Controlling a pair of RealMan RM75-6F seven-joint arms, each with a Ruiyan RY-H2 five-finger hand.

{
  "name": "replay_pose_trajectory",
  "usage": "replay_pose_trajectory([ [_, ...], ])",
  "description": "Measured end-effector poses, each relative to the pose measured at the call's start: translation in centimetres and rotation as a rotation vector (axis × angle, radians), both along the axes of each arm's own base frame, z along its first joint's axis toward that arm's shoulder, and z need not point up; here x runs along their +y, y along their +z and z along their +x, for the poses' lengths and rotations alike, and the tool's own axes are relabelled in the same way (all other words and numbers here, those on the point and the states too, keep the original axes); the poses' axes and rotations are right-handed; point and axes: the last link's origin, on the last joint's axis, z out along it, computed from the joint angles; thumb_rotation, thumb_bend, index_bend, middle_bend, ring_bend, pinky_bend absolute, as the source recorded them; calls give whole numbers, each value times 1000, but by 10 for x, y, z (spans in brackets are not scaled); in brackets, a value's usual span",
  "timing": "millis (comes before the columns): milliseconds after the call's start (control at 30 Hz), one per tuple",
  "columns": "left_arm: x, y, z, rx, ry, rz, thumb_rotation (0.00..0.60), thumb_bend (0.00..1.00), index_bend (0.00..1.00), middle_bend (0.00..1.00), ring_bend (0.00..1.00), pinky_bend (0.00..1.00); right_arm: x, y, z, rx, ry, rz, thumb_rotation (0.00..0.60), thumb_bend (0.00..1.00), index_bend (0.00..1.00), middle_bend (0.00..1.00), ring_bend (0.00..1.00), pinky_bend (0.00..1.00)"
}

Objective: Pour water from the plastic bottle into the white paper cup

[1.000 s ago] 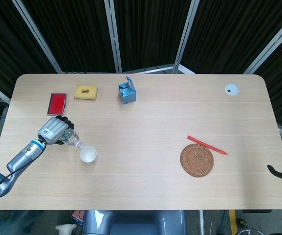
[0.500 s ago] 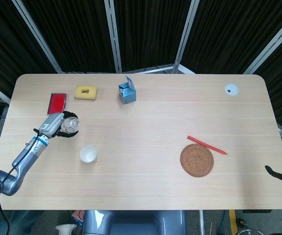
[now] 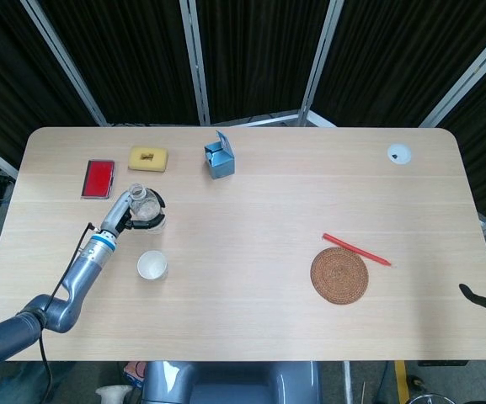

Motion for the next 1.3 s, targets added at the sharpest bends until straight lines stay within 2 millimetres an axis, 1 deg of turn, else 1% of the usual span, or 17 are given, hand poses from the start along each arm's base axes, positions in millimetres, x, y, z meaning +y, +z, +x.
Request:
replay_pose_trajectory([
  [200, -1, -18, -3, 2, 17, -22, 600, 464, 582, 456, 294, 330, -3, 1, -5, 4, -17, 2, 600, 0, 0, 0, 0, 0],
  [300, 0, -25, -5, 8, 23, -23, 600, 455, 577, 456, 294, 329, -4, 1, -6, 5, -21, 0, 600, 0, 0, 0, 0, 0],
  [667, -2, -40, -13, 20, 24, -35, 600, 417, 562, 442, 284, 322, -5, 0, -9, 9, -33, 0, 600, 0, 0, 0, 0, 0],
  [767, -4, -43, -14, 9, 29, -43, 600, 399, 512, 399, 250, 308, -5, 0, -9, 12, -35, 0, 600, 0, 0, 0, 0, 0],
  [867, -5, -44, -16, 9, 26, -40, 600, 362, 472, 357, 211, 299, -5, 0, -9, 13, -35, 0, 600, 0, 0, 0, 0, 0],
  [900, -6, -45, -17, 9, 26, -39, 600, 340, 446, 327, 184, 293, -5, 0, -9, 13, -34, 0, 600, 0, 0, 0, 0, 0],
  [967, -6, -46, -18, 10, 28, -42, 600, 280, 381, 260, 133, 274, -5, 0, -9, 12, -34, 0, 600, 0, 0, 0, 0, 0],
  [1067, -7, -45, -20, 20, 24, -43, 600, 115, 240, 163, 69, 220, -5, 0, -9, 12, -34, -1, 600, 0, 0, 0, 0, 0],
  [1133, -7, -45, -20, 19, 20, -42, 600, 30, 187, 126, 46, 195, -5, 0, -9, 10, -33, -1, 600, 0, 0, 0, 0, 0],
  [1167, -8, -45, -21, 20, 17, -42, 600, 5, 157, 101, 28, 178, -5, 0, -9, 10, -33, -1, 600, 0, 0, 0, 0, 0],
  [1300, -11, -45, -22, 23, 3, -43, 600, 0, 56, 19, 0, 127, -5, 0, -9, 7, -30, -2, 600, 0, 0, 0, 0, 0],
])
